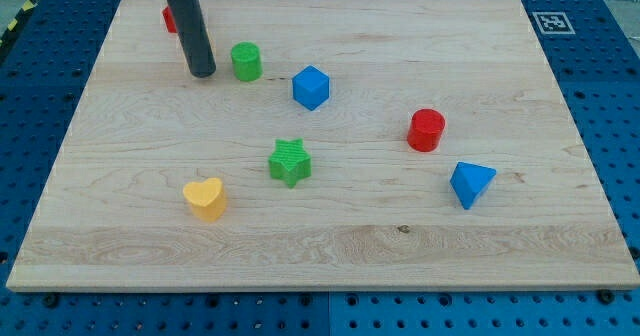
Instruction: Move the green circle right to the red star
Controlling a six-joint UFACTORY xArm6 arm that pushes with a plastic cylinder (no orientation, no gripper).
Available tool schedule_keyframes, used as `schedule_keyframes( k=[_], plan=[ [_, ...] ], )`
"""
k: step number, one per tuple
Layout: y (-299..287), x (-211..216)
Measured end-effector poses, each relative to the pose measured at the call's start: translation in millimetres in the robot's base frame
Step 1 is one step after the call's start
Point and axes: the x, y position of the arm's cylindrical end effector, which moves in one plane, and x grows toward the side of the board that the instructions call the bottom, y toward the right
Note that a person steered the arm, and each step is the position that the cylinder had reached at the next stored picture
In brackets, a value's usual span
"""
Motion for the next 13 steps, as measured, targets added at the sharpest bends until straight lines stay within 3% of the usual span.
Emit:
schedule_keyframes(
  k=[1, 2, 4, 6, 7, 10, 12, 13],
  plan=[
    [-7.9, -24.7],
    [-34.2, -26.9],
    [-33.4, -15.5],
    [68.6, 73.2],
    [96.6, 71.6],
    [69.6, -0.1],
    [68.1, 9.4],
    [52.7, -24.1]
  ],
)
